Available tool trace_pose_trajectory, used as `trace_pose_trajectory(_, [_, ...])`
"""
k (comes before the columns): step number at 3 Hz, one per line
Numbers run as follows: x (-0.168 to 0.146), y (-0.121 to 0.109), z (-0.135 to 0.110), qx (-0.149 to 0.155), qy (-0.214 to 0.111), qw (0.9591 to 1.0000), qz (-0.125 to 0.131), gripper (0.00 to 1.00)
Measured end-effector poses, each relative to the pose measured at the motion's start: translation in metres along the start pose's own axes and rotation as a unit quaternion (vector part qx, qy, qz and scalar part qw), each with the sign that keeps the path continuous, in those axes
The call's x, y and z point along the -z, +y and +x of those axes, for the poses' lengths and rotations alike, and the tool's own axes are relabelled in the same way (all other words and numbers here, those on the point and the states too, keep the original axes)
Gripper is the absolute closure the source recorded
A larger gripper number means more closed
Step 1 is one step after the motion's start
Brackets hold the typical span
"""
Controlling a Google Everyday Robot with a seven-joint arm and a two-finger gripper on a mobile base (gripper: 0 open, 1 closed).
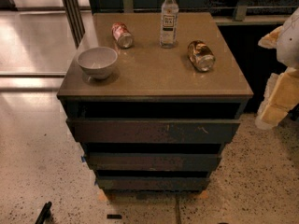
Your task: Open bottom drawer
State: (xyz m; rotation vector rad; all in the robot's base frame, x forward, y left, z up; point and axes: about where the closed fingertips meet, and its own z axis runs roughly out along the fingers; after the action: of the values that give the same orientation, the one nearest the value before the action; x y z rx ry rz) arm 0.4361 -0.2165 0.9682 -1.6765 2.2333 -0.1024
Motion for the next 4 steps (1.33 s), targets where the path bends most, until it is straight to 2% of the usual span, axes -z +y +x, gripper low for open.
trace_pose_trajectory(1, [-0.034,0.023,0.013,-0.06,-0.037,0.9975,-0.006,0.0])
trace_pose_trajectory(2, [-0.089,0.055,0.024,-0.134,-0.082,0.9873,-0.025,0.0])
trace_pose_trajectory(3, [-0.155,0.072,0.019,-0.177,-0.118,0.9762,-0.044,0.0])
trace_pose_trajectory(4, [-0.203,0.079,0.014,-0.196,-0.125,0.9703,-0.066,0.0])
